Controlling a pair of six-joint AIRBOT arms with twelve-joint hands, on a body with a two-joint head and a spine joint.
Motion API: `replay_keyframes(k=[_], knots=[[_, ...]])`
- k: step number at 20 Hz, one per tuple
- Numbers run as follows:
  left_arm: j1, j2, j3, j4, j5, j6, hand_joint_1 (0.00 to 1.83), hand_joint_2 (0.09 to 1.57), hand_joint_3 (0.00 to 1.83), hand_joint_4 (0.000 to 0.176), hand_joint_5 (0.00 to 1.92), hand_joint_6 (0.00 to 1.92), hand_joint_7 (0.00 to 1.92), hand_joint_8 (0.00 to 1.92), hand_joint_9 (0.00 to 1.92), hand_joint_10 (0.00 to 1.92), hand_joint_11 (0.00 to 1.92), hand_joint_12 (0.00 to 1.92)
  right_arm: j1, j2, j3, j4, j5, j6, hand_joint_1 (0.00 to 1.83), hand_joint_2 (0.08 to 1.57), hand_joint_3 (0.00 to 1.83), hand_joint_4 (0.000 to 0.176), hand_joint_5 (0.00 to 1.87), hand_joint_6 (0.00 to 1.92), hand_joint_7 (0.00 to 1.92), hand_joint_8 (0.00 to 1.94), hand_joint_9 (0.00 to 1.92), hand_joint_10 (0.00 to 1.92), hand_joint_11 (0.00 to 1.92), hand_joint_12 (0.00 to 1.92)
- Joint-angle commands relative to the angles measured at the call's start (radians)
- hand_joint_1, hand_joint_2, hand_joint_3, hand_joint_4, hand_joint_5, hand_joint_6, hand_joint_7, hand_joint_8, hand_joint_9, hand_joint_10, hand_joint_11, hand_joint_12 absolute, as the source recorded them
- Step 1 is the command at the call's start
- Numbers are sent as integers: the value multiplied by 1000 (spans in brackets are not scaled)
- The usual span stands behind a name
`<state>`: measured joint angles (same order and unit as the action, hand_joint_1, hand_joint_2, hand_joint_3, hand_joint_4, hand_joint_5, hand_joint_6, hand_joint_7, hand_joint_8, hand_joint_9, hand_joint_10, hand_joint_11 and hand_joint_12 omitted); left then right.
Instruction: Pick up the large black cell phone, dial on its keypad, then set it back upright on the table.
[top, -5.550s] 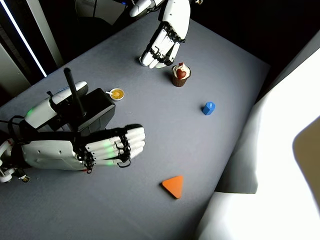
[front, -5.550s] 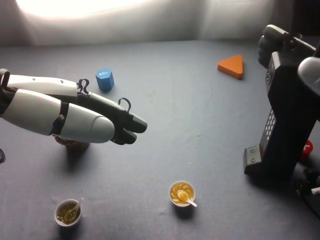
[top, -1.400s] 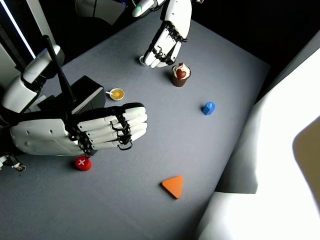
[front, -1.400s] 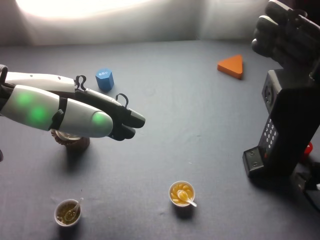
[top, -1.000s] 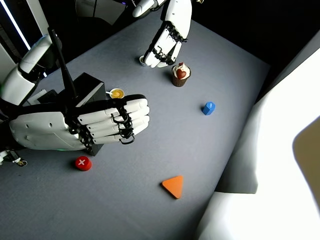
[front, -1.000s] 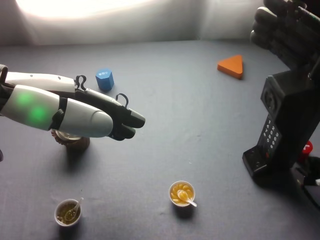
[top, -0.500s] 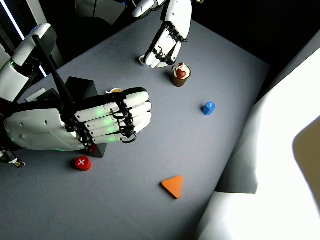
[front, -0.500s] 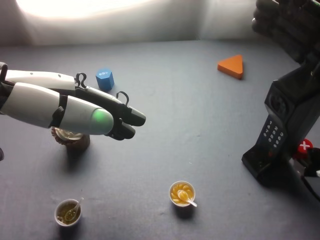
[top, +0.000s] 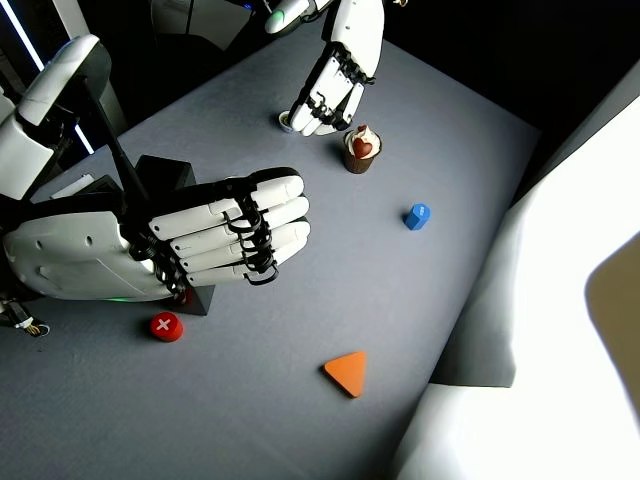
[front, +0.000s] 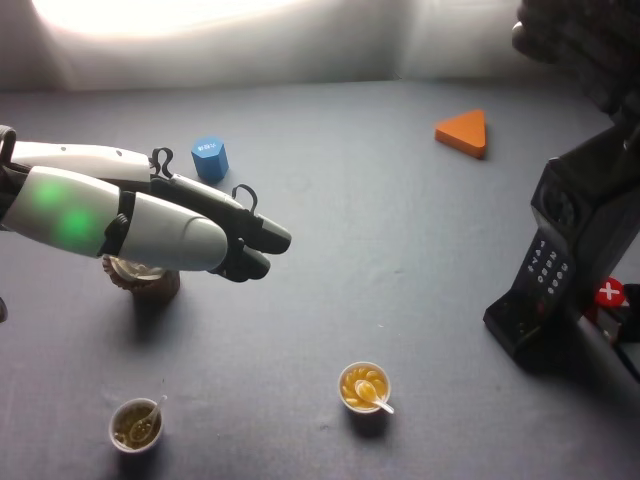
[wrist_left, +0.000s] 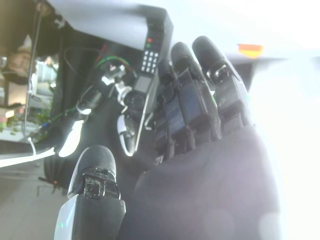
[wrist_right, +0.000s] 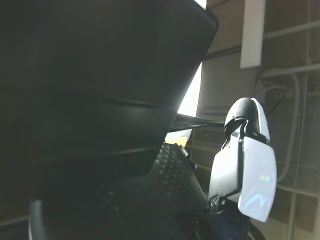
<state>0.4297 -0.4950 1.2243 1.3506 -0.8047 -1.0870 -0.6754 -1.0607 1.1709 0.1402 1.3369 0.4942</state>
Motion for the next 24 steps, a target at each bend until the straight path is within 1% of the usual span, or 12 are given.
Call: replay_keyframes(k=[1,3,5,7,9,12,13,16,18,20,21,24], knots=[[-24,11,-5,-70,-51,-11,0,1249,0,0,311,4,499,4,498,3,95,1029,13,14,-4,8,118,9,238,957,3,19,175,0,174,1,129,1,0,422],[-24,12,-5,-70,-51,-12,0,1248,0,0,317,3,498,2,499,2,111,1034,13,23,-6,7,118,10,255,951,0,15,175,3,181,3,135,3,0,430],[-24,12,-6,-70,-51,-12,0,1252,1,0,321,4,499,1,499,1,94,1027,13,35,-10,2,118,13,269,938,0,22,201,6,198,3,151,3,0,501],[-24,12,-8,-70,-50,-12,0,1248,0,0,308,0,496,1,489,0,87,1026,13,47,-14,0,118,15,230,970,6,13,161,2,163,2,123,1,0,387],[-25,13,-9,-70,-50,-14,0,1247,0,0,305,0,489,0,486,0,83,1025,11,61,-23,-2,118,15,252,962,1,18,158,2,158,1,120,0,0,377],[-25,14,-9,-70,-49,-14,0,1247,0,0,308,0,482,0,481,0,72,1021,7,86,-54,-2,118,15,283,948,0,25,175,5,181,6,126,4,0,395],[-25,14,-8,-70,-49,-14,0,1247,0,0,315,3,496,5,490,4,93,1028,7,95,-67,-2,118,15,269,951,0,21,166,0,174,1,112,0,0,388],[-26,15,-9,-70,-49,-15,0,1247,0,0,330,6,515,11,515,13,103,1032,7,125,-109,-2,119,15,308,927,0,23,193,4,187,2,126,3,0,428],[-26,15,-9,-70,-49,-15,0,1247,0,0,317,0,512,8,509,9,102,1031,8,145,-140,-3,119,15,331,914,0,20,197,2,189,1,130,2,0,432],[-26,15,-9,-70,-49,-15,0,1245,0,0,286,6,488,5,493,6,90,1024,9,164,-166,-5,119,15,332,911,0,11,216,8,194,3,150,7,0,481],[-26,15,-9,-70,-48,-15,0,1246,0,0,284,5,493,7,505,11,93,1023,10,176,-180,-7,119,12,330,914,0,11,210,4,191,1,145,4,0,434],[-26,19,-11,-70,-47,-19,0,1250,1,0,291,6,487,3,493,4,74,1007,6,200,-209,-17,121,-3,313,902,0,16,211,1,205,1,167,5,0,492]])
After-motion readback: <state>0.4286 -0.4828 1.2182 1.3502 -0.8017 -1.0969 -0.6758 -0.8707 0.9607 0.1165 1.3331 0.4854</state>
